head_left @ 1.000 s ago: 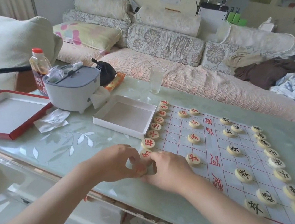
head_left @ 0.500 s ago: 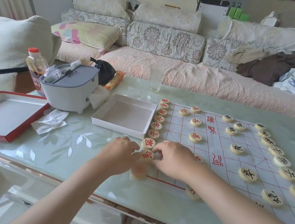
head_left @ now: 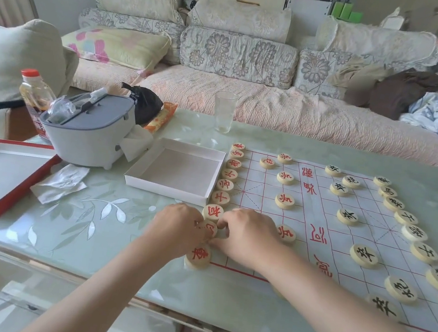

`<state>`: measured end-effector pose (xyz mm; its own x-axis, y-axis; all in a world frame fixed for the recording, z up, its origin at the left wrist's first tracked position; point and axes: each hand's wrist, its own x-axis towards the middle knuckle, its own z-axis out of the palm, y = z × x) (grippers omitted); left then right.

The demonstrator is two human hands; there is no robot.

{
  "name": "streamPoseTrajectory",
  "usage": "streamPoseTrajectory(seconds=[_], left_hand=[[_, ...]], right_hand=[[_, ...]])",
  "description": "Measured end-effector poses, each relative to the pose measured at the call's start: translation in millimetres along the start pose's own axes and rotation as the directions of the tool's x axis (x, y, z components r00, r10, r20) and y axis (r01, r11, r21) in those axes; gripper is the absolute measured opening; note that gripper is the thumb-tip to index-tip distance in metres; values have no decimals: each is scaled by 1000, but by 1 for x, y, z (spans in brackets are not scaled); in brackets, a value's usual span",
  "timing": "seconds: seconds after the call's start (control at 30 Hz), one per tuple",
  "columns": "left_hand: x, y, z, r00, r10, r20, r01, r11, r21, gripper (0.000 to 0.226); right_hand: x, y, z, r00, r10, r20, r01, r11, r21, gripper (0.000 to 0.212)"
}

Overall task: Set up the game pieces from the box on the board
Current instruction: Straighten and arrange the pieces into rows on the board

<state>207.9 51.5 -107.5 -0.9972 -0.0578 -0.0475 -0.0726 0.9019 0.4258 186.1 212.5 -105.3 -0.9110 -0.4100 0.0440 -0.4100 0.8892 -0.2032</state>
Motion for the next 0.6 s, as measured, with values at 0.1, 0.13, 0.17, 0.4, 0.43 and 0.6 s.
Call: streamPoseTrajectory(seconds=[0.1, 0.13, 0.17, 0.4, 0.43, 0.6], left_hand=[[0, 2, -1, 1000, -7, -2, 7, 1000, -16, 38], [0, 2, -2, 1000, -12, -4, 12, 1000, -23, 38], [-1, 2, -3, 1000, -17, -6, 16, 999, -34, 37], [0, 5, -13, 991, -74, -113, 20, 908, -418, 13], [1, 4, -15, 991, -95, -97, 29, 846, -532, 13], [-2, 10, -20, 988, -68, 140, 156, 395, -905, 30]], right_hand=[[1, 0, 2, 1000, -12, -5, 12, 1000, -24, 43], [1, 0, 3, 1000, -19, -9, 19, 999, -35, 44], [1, 0, 3, 1000, -25, -16, 25, 999, -45, 46], [2, -2, -6, 988, 2, -158, 17, 993, 117, 37], [4, -2, -10, 986, 48, -159, -6, 967, 254, 34], [8, -2, -19, 983, 181, -21, -97, 618, 780, 16]])
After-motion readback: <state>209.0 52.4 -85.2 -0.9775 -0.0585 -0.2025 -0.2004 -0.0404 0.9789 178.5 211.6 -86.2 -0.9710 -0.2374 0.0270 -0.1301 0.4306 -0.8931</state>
